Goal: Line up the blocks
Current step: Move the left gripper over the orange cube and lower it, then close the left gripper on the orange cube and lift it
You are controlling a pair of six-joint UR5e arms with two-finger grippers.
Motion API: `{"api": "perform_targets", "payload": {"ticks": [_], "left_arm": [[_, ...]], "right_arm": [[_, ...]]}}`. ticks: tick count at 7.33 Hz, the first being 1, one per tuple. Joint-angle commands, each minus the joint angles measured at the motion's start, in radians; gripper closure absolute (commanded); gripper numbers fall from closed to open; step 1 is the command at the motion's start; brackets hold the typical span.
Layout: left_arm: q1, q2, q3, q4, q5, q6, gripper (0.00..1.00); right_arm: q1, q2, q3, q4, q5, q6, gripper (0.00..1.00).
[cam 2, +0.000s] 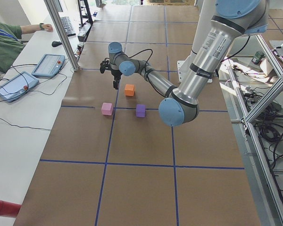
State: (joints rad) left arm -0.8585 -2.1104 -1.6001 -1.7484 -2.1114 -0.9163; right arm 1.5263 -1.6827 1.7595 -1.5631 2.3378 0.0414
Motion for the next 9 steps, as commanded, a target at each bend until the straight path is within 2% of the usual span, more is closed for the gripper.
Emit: {"api": "perform_targets", "payload": {"ticks": [1,7,8,9], "left_arm": [[0.091,-0.019,0.054,-0.071,0.068,-0.085,0.0],[0.153,-0.01,0.129,-0.072,0.067,-0.098,0.0],[0.153,-0.01,0.129,-0.071,0.062,-0.096,0.22],[0.151,-0.01,0.124,-0.06,0.045,-0.095,0.84]], "right_arm": [[0.0,0.0,0.0,0.0,0.0,0.0,0.0],[0.0,0.0,0.0,0.0,0.0,0.0,0.0],[0.0,0.0,0.0,0.0,0.0,0.0,0.0],[0.0,0.0,0.0,0.0,0.0,0.0,0.0]]}}
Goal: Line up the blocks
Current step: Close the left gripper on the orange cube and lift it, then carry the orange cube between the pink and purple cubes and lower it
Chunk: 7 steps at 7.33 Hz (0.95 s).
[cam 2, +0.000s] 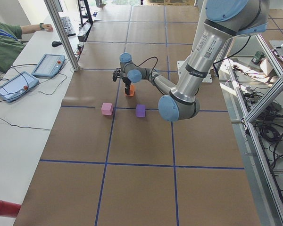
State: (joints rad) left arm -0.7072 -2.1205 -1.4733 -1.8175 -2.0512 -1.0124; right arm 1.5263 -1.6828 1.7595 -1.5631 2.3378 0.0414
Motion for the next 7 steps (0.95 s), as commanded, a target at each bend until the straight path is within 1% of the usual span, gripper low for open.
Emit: {"api": "perform_targets", "payload": {"ticks": [1,2,3,4,5,6,7], "left_arm": [[-0.008,0.002,-0.007,0.009,-0.053,0.003,0.94],[-0.041,0.007,-0.024,0.015,-0.055,0.012,0.94],[-0.095,0.043,-0.042,0.029,-0.066,0.017,0.94],[-0.168,0.08,-0.057,0.03,-0.12,0.09,0.94],[-0.219,0.147,-0.058,0.03,-0.145,0.182,0.92],[-0.244,0.215,-0.053,0.021,-0.147,0.265,0.9],[-0.241,0.232,-0.047,0.018,-0.147,0.281,0.89]], "right_arm": [[0.0,0.0,0.002,0.0,0.0,0.0,0.0],[0.0,0.0,0.0,0.0,0.0,0.0,0.0],[0.0,0.0,0.002,0.0,0.0,0.0,0.0],[0.0,0.0,0.0,0.0,0.0,0.0,0.0],[0.0,0.0,0.0,0.0,0.0,0.0,0.0],[0.0,0.0,0.0,0.0,0.0,0.0,0.0],[0.0,0.0,0.0,0.0,0.0,0.0,0.0]]}}
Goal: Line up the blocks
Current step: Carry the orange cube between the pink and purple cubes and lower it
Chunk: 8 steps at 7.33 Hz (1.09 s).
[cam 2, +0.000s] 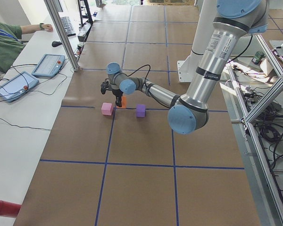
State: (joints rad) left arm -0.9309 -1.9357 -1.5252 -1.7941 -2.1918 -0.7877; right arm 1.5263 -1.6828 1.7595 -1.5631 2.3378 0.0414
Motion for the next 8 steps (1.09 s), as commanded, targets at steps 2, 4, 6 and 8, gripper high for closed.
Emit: {"api": "perform_targets", "payload": {"ticks": [2,4,6,8], "left_arm": [[-0.011,0.04,0.007,-0.005,-0.008,0.044,0.82],[-0.005,0.032,0.008,-0.007,-0.009,0.009,0.82],[0.036,0.015,0.014,-0.008,-0.009,-0.025,0.78],[0.043,0.017,0.017,-0.008,-0.008,-0.025,0.29]], "right_arm": [[0.0,0.0,0.0,0.0,0.0,0.0,0.0],[0.0,0.0,0.0,0.0,0.0,0.0,0.0],[0.0,0.0,0.001,0.0,0.0,0.0,0.0],[0.0,0.0,0.0,0.0,0.0,0.0,0.0]]}}
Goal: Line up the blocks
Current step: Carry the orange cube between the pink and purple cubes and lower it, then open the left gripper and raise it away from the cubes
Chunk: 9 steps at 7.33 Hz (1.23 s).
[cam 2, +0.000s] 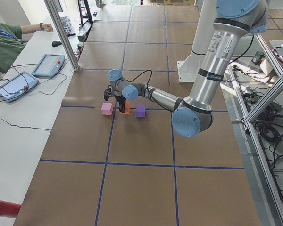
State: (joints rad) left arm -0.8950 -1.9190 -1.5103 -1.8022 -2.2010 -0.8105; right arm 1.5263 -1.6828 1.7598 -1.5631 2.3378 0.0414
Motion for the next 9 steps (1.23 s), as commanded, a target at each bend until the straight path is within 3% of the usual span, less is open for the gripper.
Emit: {"api": "perform_targets", "payload": {"ticks": [1,4,7,8,9], "left_arm": [[0.007,0.002,0.002,0.0,0.001,-0.002,0.0],[-0.019,0.005,-0.02,0.012,-0.008,0.002,0.0],[-0.2,0.021,-0.149,0.038,-0.052,0.068,0.0],[-0.27,0.075,-0.16,0.041,-0.074,0.208,0.0],[-0.376,0.171,-0.157,0.041,-0.078,0.489,0.0]], "right_arm": [[0.0,0.0,0.0,0.0,0.0,0.0,0.0],[0.0,0.0,0.0,0.0,0.0,0.0,0.0],[0.0,0.0,0.0,0.0,0.0,0.0,0.0],[0.0,0.0,0.0,0.0,0.0,0.0,0.0],[0.0,0.0,0.0,0.0,0.0,0.0,0.0]]}}
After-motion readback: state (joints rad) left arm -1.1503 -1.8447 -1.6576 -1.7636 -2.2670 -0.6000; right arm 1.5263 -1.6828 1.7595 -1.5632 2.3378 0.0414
